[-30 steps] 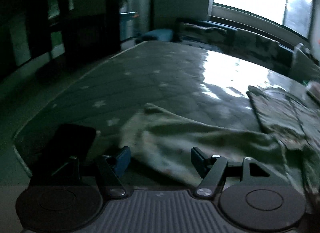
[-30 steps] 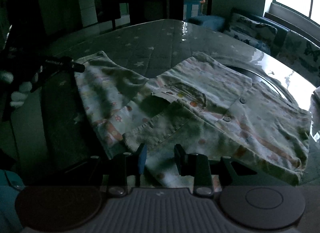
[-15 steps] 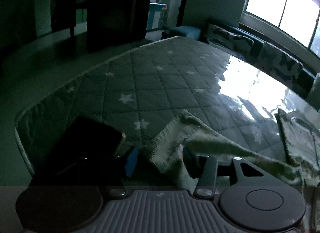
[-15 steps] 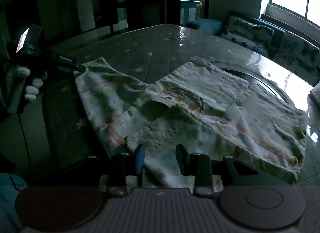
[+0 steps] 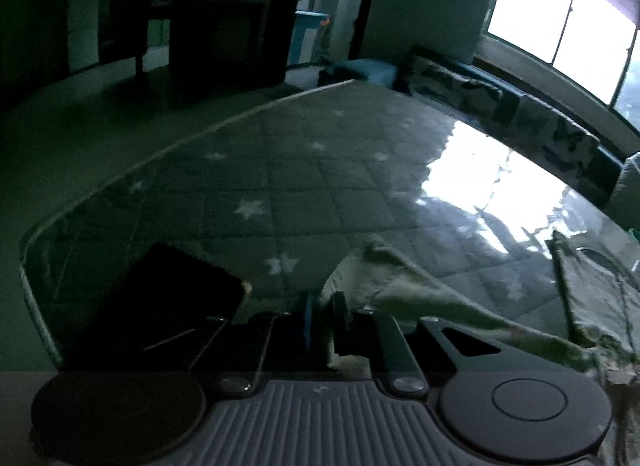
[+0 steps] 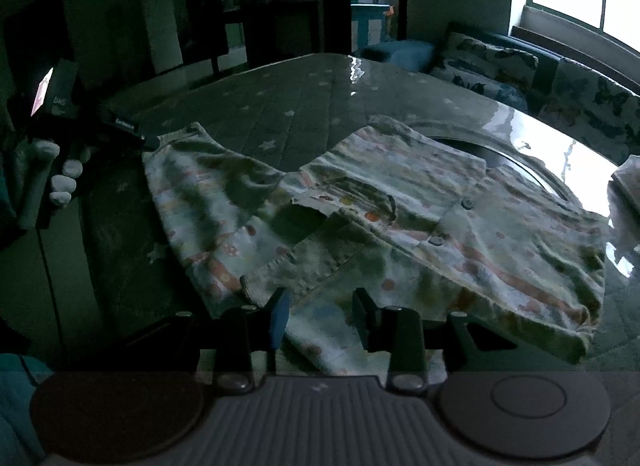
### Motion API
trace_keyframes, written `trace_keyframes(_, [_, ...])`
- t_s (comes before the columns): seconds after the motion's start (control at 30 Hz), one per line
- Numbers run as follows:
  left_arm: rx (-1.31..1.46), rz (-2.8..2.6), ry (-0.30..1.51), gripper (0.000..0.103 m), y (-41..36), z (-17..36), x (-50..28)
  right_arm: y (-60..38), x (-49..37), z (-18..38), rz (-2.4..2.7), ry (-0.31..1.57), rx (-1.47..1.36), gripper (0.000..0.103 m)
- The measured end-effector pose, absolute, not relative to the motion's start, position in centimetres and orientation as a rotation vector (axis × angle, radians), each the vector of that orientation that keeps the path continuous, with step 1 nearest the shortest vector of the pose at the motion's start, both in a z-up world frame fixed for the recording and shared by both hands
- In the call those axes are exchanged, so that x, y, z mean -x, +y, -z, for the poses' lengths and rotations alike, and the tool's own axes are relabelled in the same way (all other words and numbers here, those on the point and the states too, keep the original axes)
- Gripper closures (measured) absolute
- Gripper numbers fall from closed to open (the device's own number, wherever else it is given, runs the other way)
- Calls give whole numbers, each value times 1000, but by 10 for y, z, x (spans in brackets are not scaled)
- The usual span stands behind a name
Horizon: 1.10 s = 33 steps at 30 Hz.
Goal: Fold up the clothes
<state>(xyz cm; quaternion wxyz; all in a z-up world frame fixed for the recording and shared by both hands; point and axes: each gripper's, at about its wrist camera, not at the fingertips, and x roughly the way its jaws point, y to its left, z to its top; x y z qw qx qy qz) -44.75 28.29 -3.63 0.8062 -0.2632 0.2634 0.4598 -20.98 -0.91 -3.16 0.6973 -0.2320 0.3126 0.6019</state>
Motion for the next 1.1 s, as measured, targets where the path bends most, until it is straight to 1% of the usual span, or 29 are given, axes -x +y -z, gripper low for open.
trace_keyframes(0.23, [553,-796,492,93,244,0,428,-20,199,27,-1311,700,460,68])
trace_keyframes(0.47, [587,-498,493,93,195,-19,380,-38,183,22,-1279,721,375,68])
trace_keyframes(0.63, [633,-298,501,93,161,-15,346,-53,169,17,-1251,736,304,69])
trace_keyframes(0.9, [581,-157,659,91,120,20,310,-58,155,24,-1246,802,223,69])
trace_keyframes(0.93, [576,-155,669,88,120,23,311,-57,155,25,-1247,808,221,69])
trace_keyframes(1.0, [563,-152,685,84,120,26,313,-52,154,28,-1250,831,212,69])
trace_keyframes(1.03, [551,-151,686,74,120,26,315,-49,153,30,-1253,842,208,69])
trace_keyframes(1.07, [537,-149,686,68,120,25,317,-46,152,31,-1255,851,206,69])
trace_keyframes(1.1, [519,-151,684,57,120,25,320,-42,153,32,-1259,858,206,69])
